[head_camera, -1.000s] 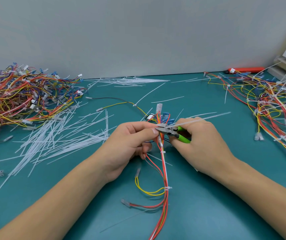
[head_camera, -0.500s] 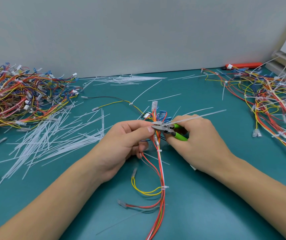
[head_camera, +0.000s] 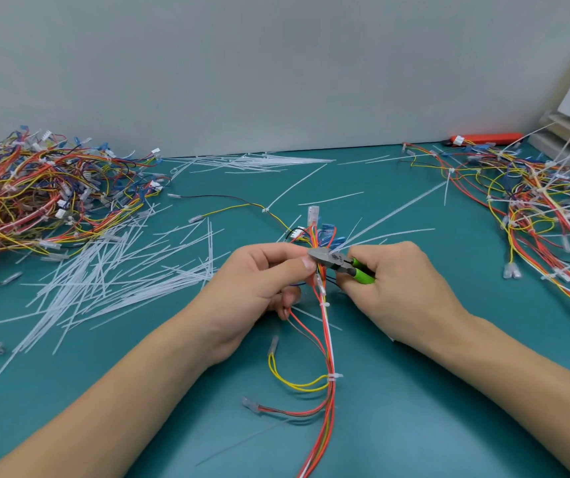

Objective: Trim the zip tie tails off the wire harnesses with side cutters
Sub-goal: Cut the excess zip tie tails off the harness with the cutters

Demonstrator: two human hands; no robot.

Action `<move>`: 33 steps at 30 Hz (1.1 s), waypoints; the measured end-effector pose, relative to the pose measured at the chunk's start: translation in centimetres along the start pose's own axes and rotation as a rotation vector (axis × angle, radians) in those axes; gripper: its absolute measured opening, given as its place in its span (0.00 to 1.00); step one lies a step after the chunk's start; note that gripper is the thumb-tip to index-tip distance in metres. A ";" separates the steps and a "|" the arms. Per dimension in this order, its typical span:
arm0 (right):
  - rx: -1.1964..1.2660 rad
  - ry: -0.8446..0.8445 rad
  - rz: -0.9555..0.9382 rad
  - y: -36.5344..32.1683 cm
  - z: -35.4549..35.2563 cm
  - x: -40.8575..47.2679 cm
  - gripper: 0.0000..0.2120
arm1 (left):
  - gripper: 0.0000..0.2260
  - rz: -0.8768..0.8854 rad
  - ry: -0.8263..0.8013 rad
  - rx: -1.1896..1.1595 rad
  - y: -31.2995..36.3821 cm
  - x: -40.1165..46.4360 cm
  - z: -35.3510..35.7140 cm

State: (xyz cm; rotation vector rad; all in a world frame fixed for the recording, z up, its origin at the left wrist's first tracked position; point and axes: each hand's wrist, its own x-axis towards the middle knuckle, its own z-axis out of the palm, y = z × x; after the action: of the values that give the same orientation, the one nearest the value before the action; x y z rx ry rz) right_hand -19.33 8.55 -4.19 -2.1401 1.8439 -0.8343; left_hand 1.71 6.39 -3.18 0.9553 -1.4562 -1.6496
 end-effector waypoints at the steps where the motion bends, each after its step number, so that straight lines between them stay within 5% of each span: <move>1: 0.006 0.010 -0.003 0.0 0.0 -0.1 0.15 | 0.06 0.002 -0.002 0.005 0.0 0.0 0.0; 21: 0.128 0.026 -0.053 -0.6 -0.4 0.1 0.08 | 0.06 -0.006 -0.025 -0.010 -0.2 0.3 -0.3; 33: -0.012 0.002 0.008 -0.3 -0.1 0.2 0.19 | 0.06 0.011 -0.004 0.018 -0.4 0.2 -0.3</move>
State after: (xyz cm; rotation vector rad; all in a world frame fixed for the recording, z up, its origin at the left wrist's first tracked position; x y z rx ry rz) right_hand -19.16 8.43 -3.89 -2.1387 1.8613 -0.8264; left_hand 1.88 6.11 -3.65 0.9524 -1.4791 -1.6336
